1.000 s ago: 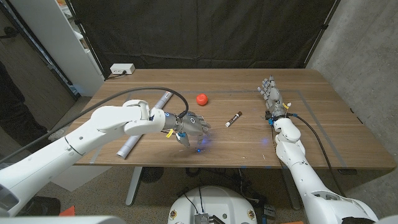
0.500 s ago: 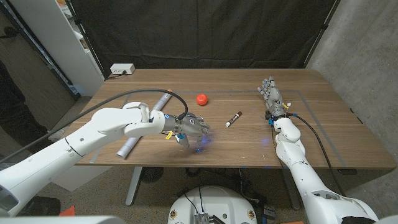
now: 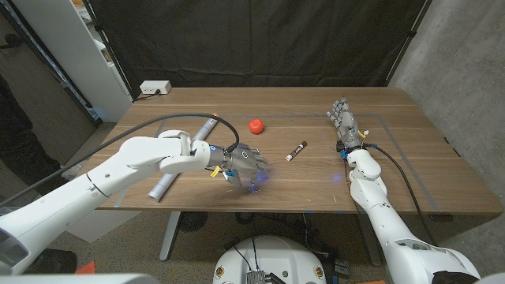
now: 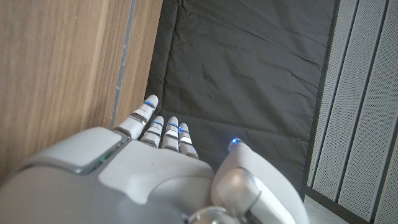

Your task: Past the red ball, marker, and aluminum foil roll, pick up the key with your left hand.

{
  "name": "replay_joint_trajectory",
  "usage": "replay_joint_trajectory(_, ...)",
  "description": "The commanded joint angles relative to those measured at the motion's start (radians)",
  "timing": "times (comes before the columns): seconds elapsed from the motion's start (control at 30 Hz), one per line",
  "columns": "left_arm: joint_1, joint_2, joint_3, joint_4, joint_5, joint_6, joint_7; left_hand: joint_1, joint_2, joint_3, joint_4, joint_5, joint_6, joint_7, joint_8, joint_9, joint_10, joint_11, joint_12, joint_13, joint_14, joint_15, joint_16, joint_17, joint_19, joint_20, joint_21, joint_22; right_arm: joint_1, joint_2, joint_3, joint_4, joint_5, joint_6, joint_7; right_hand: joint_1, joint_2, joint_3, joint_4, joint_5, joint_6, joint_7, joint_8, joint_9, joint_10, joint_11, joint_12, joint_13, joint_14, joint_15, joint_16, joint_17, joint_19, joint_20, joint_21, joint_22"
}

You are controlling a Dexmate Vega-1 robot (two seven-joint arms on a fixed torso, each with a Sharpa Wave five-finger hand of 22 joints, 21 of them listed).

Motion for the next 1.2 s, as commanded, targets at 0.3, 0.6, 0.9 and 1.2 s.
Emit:
replay_joint_trajectory(0.3,-0.038,-0.033,0.043,0.054,-0.014,-0.03,0.007,0.008,0.006,-0.002,0.0,0.006,0.025,0.005,0.006,0.0,0.011,0.0,0.006,0.002,0.01,-0.096,0.001,0.003,0.008,0.003,-0.002,0.003,0.022,-0.001,0.014,0.049,0.002,0.015,0.01,0.006,-0.007,-0.001,-0.005,0.005,0.003,0.001,0.0,0.001,0.012,-0.003,-0.002,0.005,0.008,-0.004,-0.002,0.003,0.009,-0.016,-0.002,0.003)
replay_joint_trajectory(0.6,-0.051,-0.049,0.057,0.076,-0.054,-0.061,0.007,0.016,0.01,-0.004,-0.004,0.008,0.082,0.015,0.023,0.001,0.035,-0.005,0.011,0.002,0.024,-0.101,0.003,0.003,0.018,-0.004,-0.001,0.003,0.027,-0.002,0.022,0.061,0.001,0.021,0.014,0.007,-0.007,-0.001,-0.005,0.006,0.003,0.002,0.0,0.001,0.012,-0.003,-0.002,0.005,0.009,-0.003,-0.002,0.003,0.009,-0.015,-0.002,0.003)
replay_joint_trajectory(0.9,-0.04,-0.045,0.05,0.059,-0.032,-0.055,0.007,0.025,0.013,-0.006,-0.007,0.008,0.182,0.043,0.053,0.002,0.061,-0.008,0.014,0.001,0.039,-0.108,0.003,0.003,0.028,-0.013,0.0,0.004,0.023,-0.001,0.031,0.059,0.004,0.017,0.012,0.007,-0.007,-0.001,-0.006,0.006,0.004,0.001,0.0,0.001,0.013,-0.002,-0.002,0.005,0.009,-0.004,-0.002,0.003,0.008,-0.015,-0.003,0.003)
replay_joint_trajectory(1.2,-0.038,-0.038,0.052,0.045,0.011,-0.037,-0.005,0.023,0.005,-0.017,-0.006,0.008,0.08,0.087,-0.006,-0.002,0.038,0.01,-0.001,0.001,0.037,-0.101,-0.003,0.003,0.028,-0.017,-0.003,0.004,0.022,0.004,0.038,0.066,0.001,0.025,-0.001,0.007,-0.006,0.0,-0.006,0.006,0.004,0.0,0.0,0.001,0.014,-0.001,-0.002,0.005,0.01,-0.004,-0.002,0.003,0.01,-0.016,-0.002,0.003)
